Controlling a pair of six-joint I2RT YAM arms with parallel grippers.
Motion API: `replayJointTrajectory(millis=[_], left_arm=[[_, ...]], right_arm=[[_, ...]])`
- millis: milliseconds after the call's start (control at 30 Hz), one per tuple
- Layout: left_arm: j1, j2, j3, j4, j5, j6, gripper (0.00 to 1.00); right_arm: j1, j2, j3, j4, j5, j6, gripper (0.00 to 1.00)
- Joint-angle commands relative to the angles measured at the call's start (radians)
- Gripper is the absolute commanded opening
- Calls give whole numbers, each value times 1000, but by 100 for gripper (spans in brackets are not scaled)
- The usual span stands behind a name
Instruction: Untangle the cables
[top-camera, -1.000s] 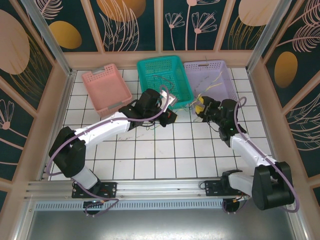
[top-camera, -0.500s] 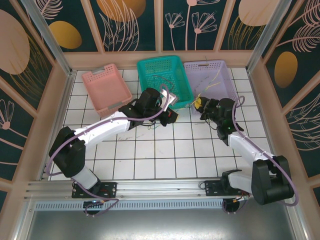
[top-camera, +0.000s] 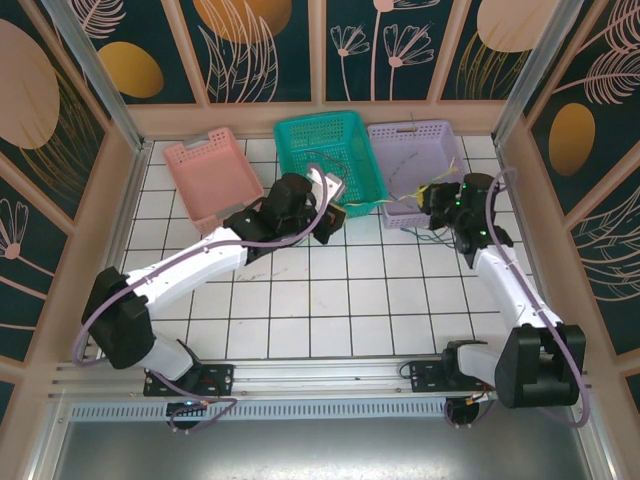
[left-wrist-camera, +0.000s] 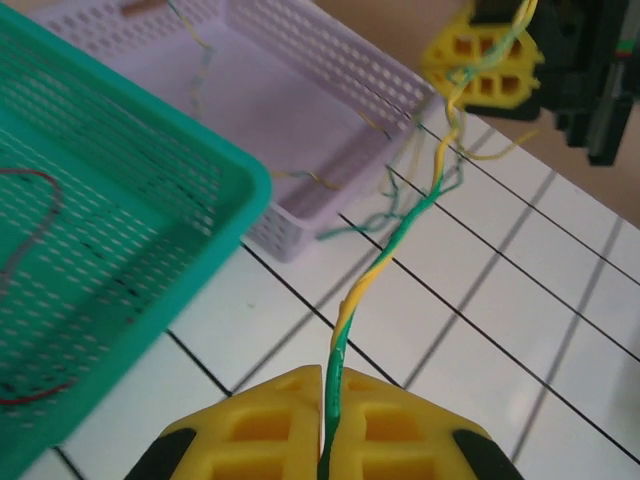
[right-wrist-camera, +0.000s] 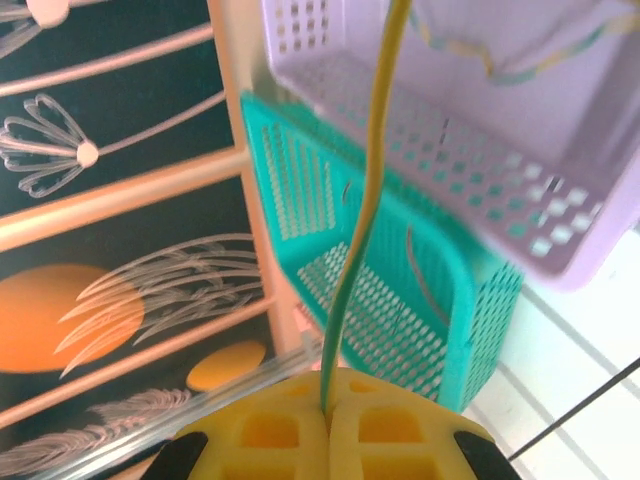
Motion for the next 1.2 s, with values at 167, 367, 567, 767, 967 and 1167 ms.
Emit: replayJointTrajectory(millis=[167, 367, 567, 767, 967, 1167], left_arm=[[18, -189, -94, -97, -437, 98, 0], [19, -268, -153, -96, -467, 101, 0], [18, -238, -109, -62, -416, 61, 0], [18, -169, -47, -15, -256, 17, 0], [19, -104, 29, -29, -153, -2, 0], [22, -72, 67, -48, -84, -19, 0]], right_arm=[[-215, 24, 65, -172, 122, -238, 0], [-210, 47, 111, -188, 96, -256, 0], [-4, 20, 64, -189, 120, -204, 0], [239, 40, -33, -88, 157, -83, 0], [307, 129, -52, -97, 107, -47, 0], [309, 144, -38, -185, 58, -35, 23]])
